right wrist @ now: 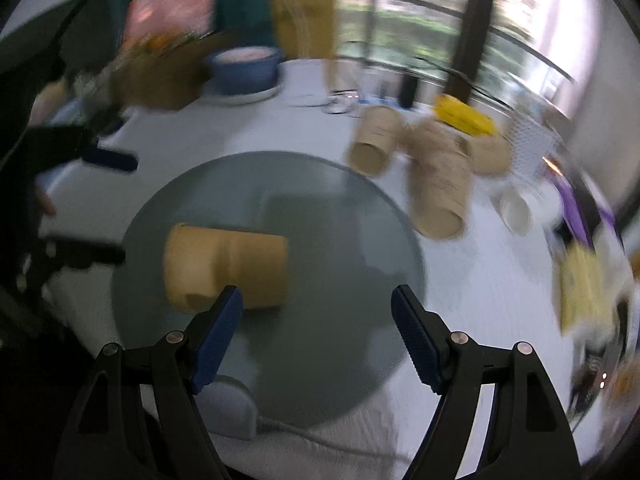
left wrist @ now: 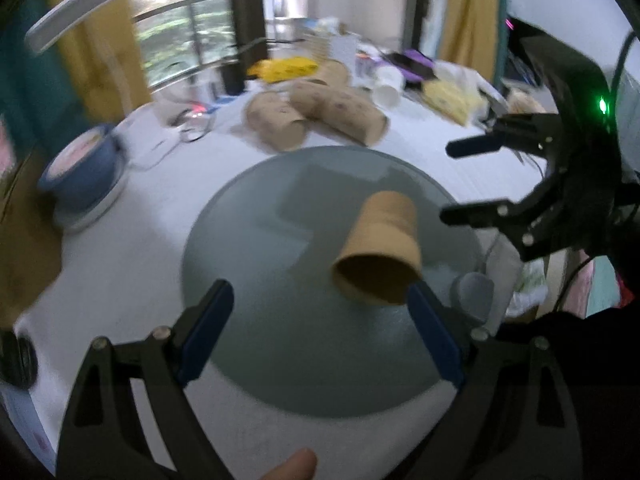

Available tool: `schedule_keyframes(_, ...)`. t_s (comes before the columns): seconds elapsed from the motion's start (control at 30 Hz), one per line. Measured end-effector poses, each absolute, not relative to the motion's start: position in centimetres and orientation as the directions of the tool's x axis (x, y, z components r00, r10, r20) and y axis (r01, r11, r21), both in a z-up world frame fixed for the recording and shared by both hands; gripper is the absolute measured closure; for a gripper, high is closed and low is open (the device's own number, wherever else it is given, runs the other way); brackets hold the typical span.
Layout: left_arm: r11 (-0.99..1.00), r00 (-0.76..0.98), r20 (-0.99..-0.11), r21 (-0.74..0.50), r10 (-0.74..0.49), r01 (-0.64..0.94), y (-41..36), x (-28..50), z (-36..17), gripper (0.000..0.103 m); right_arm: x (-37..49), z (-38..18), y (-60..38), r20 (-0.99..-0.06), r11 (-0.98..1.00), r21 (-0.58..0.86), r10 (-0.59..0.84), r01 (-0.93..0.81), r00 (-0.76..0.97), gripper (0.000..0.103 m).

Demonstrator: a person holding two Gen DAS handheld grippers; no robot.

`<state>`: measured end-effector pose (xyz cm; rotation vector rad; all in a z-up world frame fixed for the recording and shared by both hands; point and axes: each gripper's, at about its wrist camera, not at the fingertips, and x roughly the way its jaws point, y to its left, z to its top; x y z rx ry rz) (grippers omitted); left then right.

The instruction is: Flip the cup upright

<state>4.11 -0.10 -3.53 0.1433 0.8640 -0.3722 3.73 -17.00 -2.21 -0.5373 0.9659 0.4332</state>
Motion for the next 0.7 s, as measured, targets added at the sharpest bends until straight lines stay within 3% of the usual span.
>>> schedule_keyframes(0.27, 0.967, 0.645, -0.722, -0.157, -0.250, 0.200, 4.3, 2.4, -4.8, 0.013, 4.4, -4.4, -11.3, -0.929, 0.524, -0.266, 0.084, -0.809, 0.360, 0.024)
schedule_keyframes(0.7, 0.958, 0.655, -0.714, -0.280, -0.248, 0.059, 6.7, 1.0, -7.8, 0.013, 4.7, -8.2, -6.5, -0.970, 0.061, -0.219, -0.125, -0.974, 0.210, 0.024)
